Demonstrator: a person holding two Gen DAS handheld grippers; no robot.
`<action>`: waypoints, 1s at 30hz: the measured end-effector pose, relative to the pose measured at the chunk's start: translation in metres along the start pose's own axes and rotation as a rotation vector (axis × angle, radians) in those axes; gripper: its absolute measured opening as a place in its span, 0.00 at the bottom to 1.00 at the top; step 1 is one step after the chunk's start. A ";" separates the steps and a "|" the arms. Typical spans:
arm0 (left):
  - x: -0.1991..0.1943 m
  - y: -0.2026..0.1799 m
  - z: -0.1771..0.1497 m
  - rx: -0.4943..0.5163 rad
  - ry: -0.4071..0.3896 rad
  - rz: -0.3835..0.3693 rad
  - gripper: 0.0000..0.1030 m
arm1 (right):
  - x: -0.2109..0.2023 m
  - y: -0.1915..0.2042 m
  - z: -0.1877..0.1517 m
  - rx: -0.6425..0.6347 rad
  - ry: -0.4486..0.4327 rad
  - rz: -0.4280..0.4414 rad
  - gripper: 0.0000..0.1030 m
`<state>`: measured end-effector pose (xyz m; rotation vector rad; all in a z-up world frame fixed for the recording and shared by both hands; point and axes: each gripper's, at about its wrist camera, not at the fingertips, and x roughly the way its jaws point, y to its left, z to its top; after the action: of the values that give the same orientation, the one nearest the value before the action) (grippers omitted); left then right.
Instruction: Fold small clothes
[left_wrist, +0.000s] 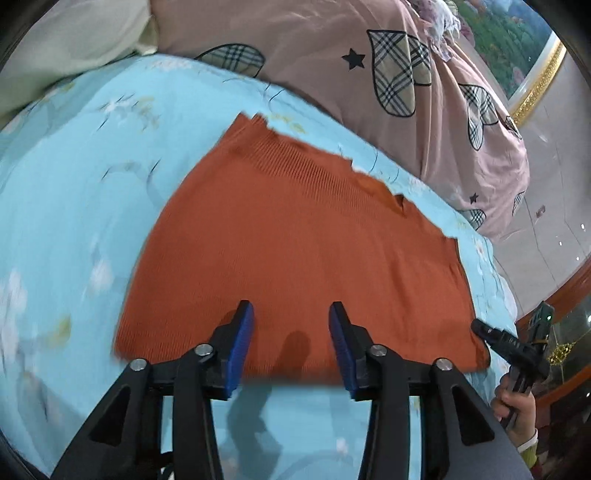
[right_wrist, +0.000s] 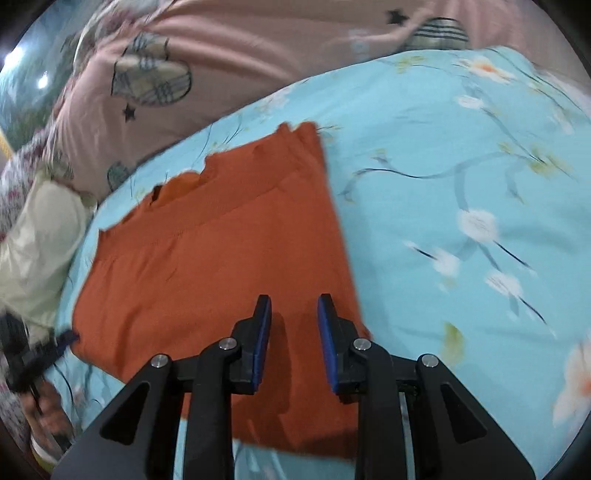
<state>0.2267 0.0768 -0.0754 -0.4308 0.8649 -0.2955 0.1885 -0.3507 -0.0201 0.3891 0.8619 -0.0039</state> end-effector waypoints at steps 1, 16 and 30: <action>-0.006 0.002 -0.009 -0.013 -0.001 -0.003 0.46 | -0.005 -0.002 -0.001 0.015 -0.010 -0.013 0.27; -0.002 0.026 -0.037 -0.245 -0.028 -0.064 0.70 | -0.037 0.050 -0.047 -0.015 -0.014 0.134 0.30; 0.025 0.052 0.019 -0.312 -0.116 0.042 0.10 | -0.023 0.055 -0.024 -0.020 0.003 0.189 0.31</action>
<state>0.2609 0.1158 -0.1063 -0.7118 0.8068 -0.0950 0.1639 -0.2948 0.0012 0.4501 0.8250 0.1797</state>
